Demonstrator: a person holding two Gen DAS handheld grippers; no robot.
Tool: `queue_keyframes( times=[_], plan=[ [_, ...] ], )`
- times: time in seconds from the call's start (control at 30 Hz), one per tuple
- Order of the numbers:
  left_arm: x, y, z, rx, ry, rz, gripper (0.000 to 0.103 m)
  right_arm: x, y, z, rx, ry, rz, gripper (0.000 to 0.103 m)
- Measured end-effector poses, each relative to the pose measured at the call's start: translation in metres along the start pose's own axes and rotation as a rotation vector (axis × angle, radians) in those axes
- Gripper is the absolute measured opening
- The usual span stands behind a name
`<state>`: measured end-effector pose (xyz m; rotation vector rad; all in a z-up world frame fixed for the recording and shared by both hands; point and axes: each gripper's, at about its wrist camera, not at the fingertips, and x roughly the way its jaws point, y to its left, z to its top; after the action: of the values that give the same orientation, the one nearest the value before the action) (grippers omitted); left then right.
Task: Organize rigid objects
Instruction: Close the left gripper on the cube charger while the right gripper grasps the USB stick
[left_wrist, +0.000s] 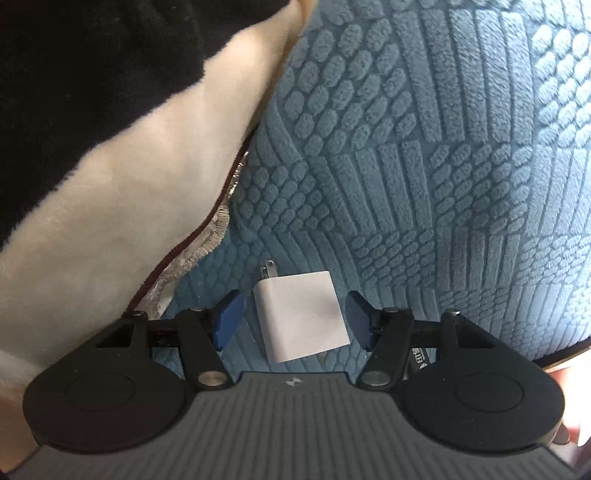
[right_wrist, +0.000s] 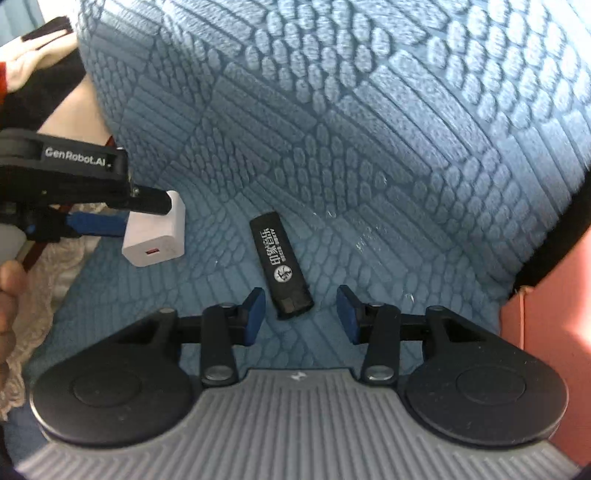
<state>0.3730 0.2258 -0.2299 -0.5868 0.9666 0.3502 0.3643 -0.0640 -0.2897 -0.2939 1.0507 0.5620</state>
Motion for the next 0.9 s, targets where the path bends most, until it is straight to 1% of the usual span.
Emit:
queue_keyframes(
  times=[0.07,0.1,0.13,0.27,0.37,0.47,0.6,0.67,0.7,0.8,0.9],
  plan=[
    [0.001,0.003,0.002,-0.004,-0.002,0.008,0.067,0.003,0.009,0.000,-0.052,-0.002,-0.028,0.042],
    [0.001,0.004,0.002,-0.004,-0.005,0.012,0.067,0.003,0.012,0.000,-0.066,0.001,-0.026,0.034],
    [0.001,0.004,0.002,-0.006,-0.008,0.013,0.067,0.003,0.015,0.000,-0.065,0.008,-0.024,0.030],
    [-0.002,0.002,-0.004,0.004,-0.027,0.023,0.067,0.001,0.025,0.003,-0.082,0.032,-0.061,0.028],
    [-0.002,-0.001,-0.006,0.009,-0.020,0.025,0.067,0.000,0.027,0.010,-0.067,0.046,-0.067,0.028],
    [0.000,0.001,-0.010,-0.007,-0.016,0.020,0.066,-0.002,0.018,0.016,-0.028,0.063,-0.052,0.028],
    [0.002,0.001,-0.012,-0.009,-0.033,0.031,0.066,-0.002,0.010,0.017,0.006,0.102,-0.020,0.029],
    [0.002,0.001,-0.013,-0.019,-0.038,0.028,0.066,-0.004,0.002,0.018,0.043,0.087,-0.009,0.031],
    [0.002,0.001,-0.013,-0.022,-0.037,0.024,0.065,-0.004,-0.002,0.019,0.056,0.075,-0.008,0.030],
    [0.003,0.002,-0.015,-0.026,-0.038,0.014,0.065,-0.010,-0.011,0.024,0.063,0.022,-0.016,0.031],
    [0.011,-0.001,-0.019,-0.023,-0.036,0.001,0.065,-0.019,-0.019,0.026,0.081,-0.025,0.027,0.031]
  ],
)
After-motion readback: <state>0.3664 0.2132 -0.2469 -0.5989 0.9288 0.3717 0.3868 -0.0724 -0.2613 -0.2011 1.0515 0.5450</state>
